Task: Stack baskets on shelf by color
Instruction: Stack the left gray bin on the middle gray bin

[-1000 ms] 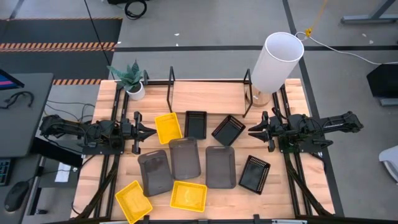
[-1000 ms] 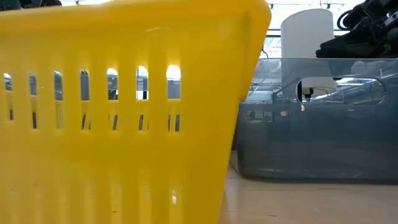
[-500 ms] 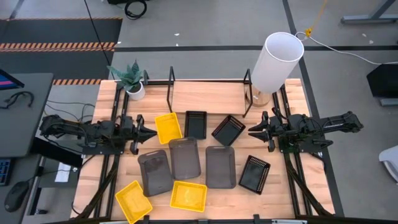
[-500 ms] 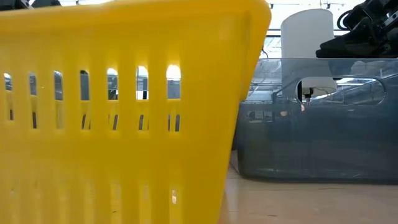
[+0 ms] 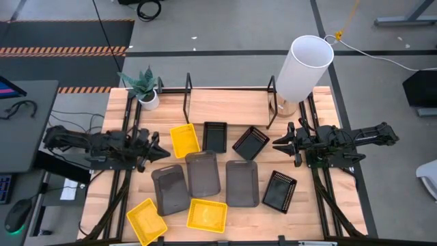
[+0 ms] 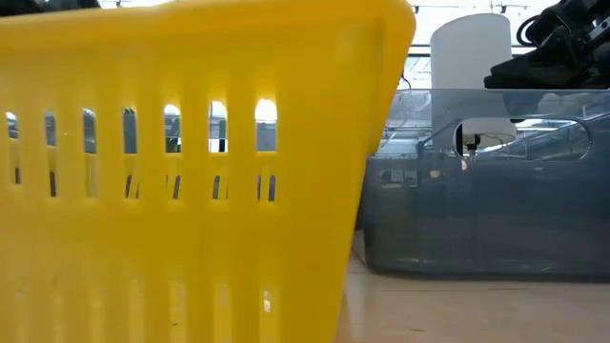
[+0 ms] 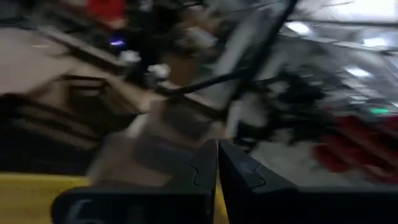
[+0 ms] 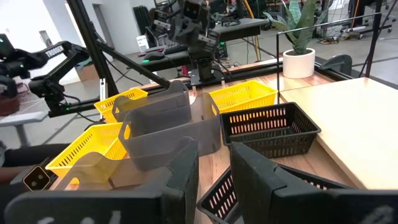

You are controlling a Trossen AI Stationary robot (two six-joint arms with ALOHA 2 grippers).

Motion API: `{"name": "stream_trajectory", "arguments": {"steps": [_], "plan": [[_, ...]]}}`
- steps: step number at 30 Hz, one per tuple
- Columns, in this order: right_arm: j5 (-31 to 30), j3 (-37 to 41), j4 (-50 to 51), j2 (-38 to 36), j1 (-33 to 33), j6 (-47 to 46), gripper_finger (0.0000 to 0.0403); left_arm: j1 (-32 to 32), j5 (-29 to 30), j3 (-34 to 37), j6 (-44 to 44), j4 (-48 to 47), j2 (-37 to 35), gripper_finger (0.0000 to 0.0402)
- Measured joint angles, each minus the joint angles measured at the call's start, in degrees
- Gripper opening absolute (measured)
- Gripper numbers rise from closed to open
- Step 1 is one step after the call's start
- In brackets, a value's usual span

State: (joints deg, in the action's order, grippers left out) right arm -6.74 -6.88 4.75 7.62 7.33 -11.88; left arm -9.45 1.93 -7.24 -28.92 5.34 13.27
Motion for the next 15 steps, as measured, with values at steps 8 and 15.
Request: {"name": "stream_trajectory", "arguments": {"steps": [8,15], "plan": [[-0.01,-0.02,-0.01,0.0,0.01,0.0,0.0098,-0.4,4.41,-9.29,-1.96,-8.82,10.49,0.004],[0.0,-0.02,-0.02,0.0,0.0,0.0,0.0098,-2.77,4.46,-15.72,-4.06,-12.37,22.58,0.0061]]}}
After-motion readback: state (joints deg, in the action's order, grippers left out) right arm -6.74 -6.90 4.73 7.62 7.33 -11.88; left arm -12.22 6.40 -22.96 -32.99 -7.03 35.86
